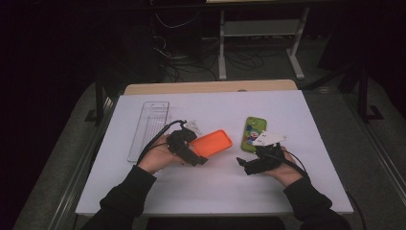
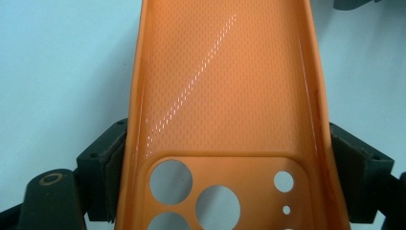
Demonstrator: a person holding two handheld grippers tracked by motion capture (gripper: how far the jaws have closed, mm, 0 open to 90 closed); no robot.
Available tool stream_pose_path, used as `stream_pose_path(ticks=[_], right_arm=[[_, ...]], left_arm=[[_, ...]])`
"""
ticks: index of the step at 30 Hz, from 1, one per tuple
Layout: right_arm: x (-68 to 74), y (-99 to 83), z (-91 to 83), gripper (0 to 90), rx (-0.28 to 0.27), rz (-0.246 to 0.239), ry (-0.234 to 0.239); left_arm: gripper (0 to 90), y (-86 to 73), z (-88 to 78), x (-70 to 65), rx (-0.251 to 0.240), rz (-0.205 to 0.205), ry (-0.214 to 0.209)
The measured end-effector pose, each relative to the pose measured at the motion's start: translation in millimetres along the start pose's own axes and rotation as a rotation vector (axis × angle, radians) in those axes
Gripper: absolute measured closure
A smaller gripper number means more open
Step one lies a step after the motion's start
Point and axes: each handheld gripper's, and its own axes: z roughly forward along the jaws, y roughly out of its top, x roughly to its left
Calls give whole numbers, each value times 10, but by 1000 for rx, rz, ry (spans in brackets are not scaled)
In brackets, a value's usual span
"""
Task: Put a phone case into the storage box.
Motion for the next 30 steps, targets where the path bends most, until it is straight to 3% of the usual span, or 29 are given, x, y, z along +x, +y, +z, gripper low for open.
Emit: stream_pose_path(ticks=[20,30], right_arm=[[118,23,10,2,2,-158,-86],[178,17,30,2,2,-285,-150]], left_arm=[[157,-4,6,-7,4,3,1],[157,-1,1,1,7,17,6]])
